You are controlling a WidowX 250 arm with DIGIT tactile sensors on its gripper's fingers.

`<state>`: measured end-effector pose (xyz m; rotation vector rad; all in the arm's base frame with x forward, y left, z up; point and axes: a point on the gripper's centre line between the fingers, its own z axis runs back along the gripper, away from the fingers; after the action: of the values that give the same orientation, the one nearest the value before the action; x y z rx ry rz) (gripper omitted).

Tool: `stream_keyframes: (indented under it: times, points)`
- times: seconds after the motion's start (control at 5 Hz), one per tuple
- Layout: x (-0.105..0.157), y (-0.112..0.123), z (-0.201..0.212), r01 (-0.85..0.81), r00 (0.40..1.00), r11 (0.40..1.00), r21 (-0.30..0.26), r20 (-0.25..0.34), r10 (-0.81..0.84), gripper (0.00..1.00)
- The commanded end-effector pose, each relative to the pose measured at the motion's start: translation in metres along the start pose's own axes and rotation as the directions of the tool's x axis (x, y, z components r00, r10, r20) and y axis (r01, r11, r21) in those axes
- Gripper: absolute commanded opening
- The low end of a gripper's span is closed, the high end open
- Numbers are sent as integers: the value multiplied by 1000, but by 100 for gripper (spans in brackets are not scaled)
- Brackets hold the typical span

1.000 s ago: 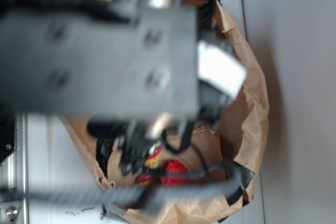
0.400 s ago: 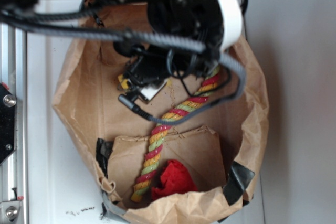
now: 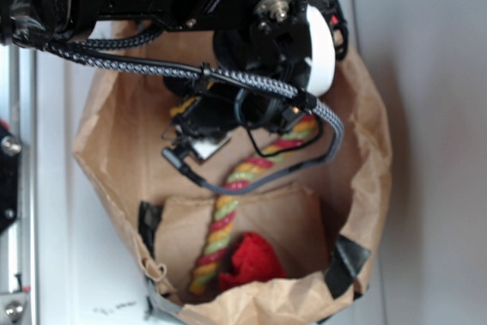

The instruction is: Grab the red paper.

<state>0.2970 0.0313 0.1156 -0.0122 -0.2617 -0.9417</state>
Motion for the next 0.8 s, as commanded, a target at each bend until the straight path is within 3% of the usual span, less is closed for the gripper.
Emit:
stream_keyframes:
  times: [0.0, 0.2, 0.6]
  points:
    - [44, -20, 11, 118, 992, 993, 12, 46, -119, 100]
    - [59, -32, 7, 166, 984, 986, -15, 75, -165, 100]
    - [55, -27, 7, 154, 986, 988, -17, 65, -153, 100]
